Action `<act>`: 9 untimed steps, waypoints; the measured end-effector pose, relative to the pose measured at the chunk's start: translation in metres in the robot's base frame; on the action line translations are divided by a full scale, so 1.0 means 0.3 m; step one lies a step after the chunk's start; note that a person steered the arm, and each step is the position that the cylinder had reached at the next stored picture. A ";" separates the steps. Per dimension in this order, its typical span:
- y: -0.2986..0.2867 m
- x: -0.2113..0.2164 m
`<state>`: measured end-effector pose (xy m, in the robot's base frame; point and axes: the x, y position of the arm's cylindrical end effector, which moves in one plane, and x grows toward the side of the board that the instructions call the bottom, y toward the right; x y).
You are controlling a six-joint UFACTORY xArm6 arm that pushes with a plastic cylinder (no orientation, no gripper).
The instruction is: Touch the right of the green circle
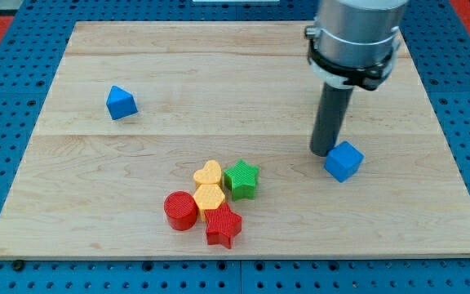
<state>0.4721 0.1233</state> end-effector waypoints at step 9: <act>0.222 -0.536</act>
<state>0.3112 0.1897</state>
